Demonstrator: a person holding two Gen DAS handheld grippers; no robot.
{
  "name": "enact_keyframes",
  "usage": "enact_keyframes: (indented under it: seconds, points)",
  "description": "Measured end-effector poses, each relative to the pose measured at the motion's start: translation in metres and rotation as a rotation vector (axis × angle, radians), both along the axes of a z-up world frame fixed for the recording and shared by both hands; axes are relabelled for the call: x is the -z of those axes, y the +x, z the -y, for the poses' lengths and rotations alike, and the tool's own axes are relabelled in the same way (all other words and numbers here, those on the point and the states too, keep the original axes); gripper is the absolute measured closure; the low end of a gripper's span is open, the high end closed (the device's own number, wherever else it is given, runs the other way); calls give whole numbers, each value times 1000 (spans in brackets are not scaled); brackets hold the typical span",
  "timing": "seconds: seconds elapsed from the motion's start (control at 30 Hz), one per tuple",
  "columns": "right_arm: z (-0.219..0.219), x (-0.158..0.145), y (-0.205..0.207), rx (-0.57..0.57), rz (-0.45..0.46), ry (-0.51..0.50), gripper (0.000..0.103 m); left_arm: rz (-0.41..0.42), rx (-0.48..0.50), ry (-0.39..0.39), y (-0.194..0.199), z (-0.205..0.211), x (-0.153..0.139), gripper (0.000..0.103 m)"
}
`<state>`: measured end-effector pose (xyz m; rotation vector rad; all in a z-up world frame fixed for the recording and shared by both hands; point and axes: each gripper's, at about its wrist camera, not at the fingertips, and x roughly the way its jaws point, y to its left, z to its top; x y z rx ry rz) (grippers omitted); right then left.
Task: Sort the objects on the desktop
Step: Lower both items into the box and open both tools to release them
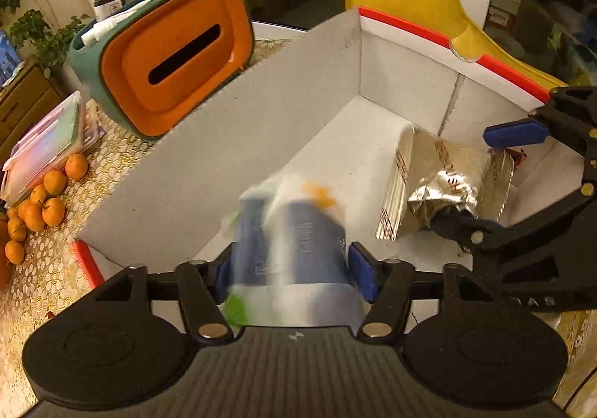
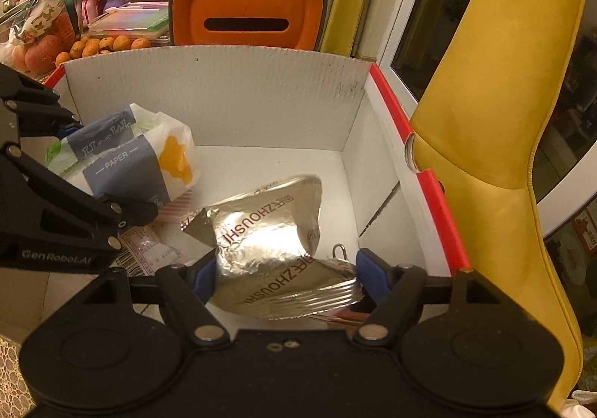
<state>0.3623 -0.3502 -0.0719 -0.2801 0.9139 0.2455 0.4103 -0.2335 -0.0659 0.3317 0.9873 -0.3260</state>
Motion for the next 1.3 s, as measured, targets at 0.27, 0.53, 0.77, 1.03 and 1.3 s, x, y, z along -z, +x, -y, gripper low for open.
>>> enact_keyframes:
  seconds: [0.27, 0.53, 0.77, 1.03, 1.3]
  points:
    - [2, -13, -6, -11, 38, 17, 17, 30, -18, -20, -5, -7, -12, 32]
    - [6, -34, -24, -17, 70, 47, 17, 55, -39, -75, -21, -18, -35, 32]
    - [6, -57, -41, -18, 80, 110, 16, 102, -41, -129, -52, -29, -61, 32]
    - [-1, -81, -69, -23, 127, 136, 15, 204, -73, -202, -101, -48, -91, 32]
    - [-14, -99, -103, -28, 179, 154, 15, 285, -77, -227, -152, -66, -106, 32]
